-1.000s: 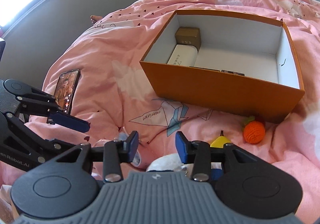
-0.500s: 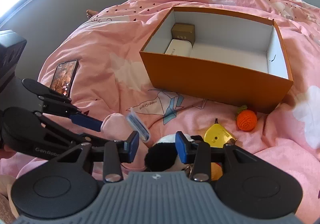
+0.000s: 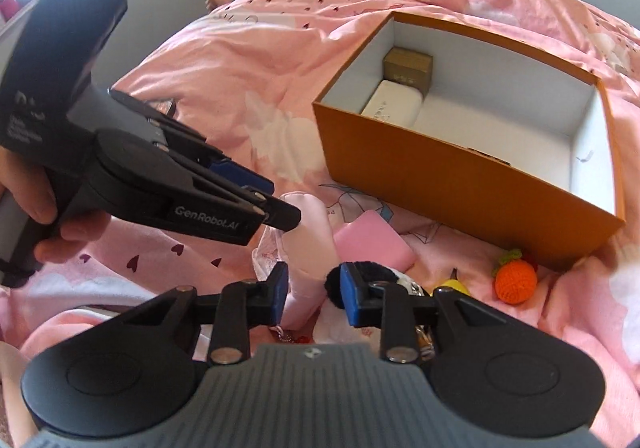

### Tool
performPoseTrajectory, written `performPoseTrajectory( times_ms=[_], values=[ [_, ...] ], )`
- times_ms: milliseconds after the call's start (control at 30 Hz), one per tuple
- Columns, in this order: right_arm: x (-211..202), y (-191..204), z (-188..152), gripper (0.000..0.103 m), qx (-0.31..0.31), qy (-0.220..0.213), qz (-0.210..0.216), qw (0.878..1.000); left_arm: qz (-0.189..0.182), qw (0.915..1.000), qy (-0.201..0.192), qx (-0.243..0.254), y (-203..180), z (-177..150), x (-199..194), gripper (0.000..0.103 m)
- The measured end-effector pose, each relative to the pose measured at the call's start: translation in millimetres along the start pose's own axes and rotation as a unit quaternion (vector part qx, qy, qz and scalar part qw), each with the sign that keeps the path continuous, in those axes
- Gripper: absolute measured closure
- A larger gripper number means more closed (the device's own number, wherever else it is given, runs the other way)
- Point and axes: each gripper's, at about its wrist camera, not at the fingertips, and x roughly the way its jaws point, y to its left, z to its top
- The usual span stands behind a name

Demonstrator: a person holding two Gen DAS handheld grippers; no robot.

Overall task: Organize objects
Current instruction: 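Reach the left tool to the pink pouch while the right reaches the pink wallet, then close the left tool on the pink pouch while the right grasps the pink wallet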

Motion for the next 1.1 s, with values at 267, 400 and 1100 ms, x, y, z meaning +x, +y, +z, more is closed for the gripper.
performPoseTrajectory(
  times_ms=[267, 400, 1100],
  values=[
    [35.0, -7.0, 16.3, 0.083, -0.032, 0.021, -0.019, 0.999, -0.019, 0.9995, 0.024, 0.010, 14.5, -9.2, 5.3, 0.048],
    [51.9, -14.3, 23.0, 0.085, -0.032, 0.036, -0.032, 0.998, -0.007, 0.9995, 0.032, 0.005, 21.0, -6.5, 22.1, 0.039],
    [63.2, -84.3, 38.9, 0.065, 0.133, 0.051, 0.008, 0.990, -0.024, 0.9914, 0.071, -0.107, 47.0, -3.8, 69.5, 0.083]
  ],
)
